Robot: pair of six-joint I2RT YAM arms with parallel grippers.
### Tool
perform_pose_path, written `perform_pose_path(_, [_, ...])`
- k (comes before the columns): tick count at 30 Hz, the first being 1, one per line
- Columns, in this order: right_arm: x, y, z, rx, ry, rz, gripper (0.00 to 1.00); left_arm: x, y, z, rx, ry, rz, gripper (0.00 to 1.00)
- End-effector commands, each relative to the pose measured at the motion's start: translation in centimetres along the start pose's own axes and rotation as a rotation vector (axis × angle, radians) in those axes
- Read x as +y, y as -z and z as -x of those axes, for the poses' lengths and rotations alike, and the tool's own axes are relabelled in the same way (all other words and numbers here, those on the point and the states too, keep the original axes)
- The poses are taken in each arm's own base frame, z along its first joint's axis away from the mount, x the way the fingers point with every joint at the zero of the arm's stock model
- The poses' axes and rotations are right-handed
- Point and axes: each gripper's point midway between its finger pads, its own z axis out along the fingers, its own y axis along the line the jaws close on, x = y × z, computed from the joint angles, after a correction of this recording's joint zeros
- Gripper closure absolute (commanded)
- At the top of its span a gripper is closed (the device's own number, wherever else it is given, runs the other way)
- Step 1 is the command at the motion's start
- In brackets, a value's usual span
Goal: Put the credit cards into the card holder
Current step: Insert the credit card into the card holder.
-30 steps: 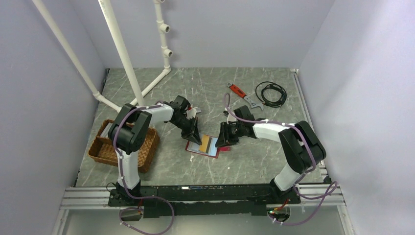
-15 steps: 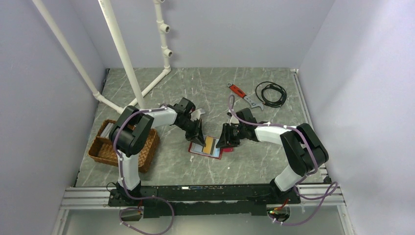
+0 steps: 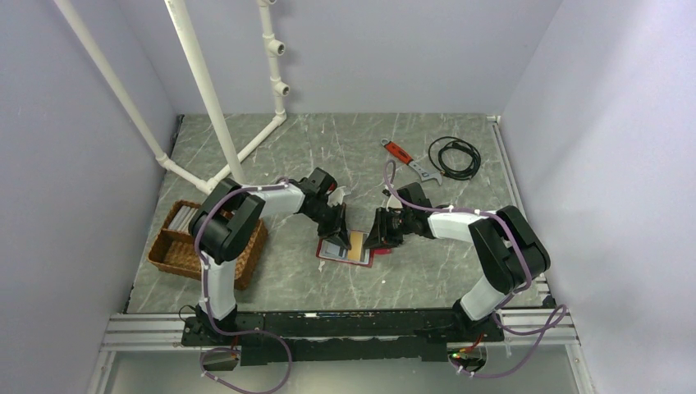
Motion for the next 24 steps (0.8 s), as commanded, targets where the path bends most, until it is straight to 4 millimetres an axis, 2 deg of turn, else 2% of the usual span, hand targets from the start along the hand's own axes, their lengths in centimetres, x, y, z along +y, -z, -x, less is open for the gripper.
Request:
perform_pose_path(1, [0.1,0.1,0.4,-0.027,0.027,0.007,0.71,-1.1,-1.0,0.2,0.009,-0.024,-0.016,1.0])
perform_pose_path(4, [0.0,0.4,0.5,-0.032,0.032,-0.005,0.7,-1.1,-0.9,0.0,0.012,-0.029,0.004,0.99])
perform_pose_path(7, [-0.2,0.7,0.6,-0.04,0.04,-0.024,0.69,-0.9,0.0,0.2,-0.005,-0.051,0.058,0.83])
perform_pose_path(9, [-0.3,0.8,0.7,-0.042,0.049,-0.03,0.69,-1.7,1.0,0.6,-0.035,-0.078,0.065,0.7])
perform_pose_path(11, [-0.2,0.9,0.8,-0.042,0.057,-0.031,0.69,-2.8,1.9,0.8,-0.057,-0.102,0.049,0.63])
perform_pose_path(18, [0.0,1.1,0.9,-0.041,0.073,-0.028,0.68,-4.1,4.0,1.6,-0.123,-0.138,0.084,0.53])
perform_pose_path(24, [0.5,1.5,1.2,-0.051,0.079,-0.021,0.66,-3.7,2.7,1.7,-0.088,-0.133,0.082,0.53])
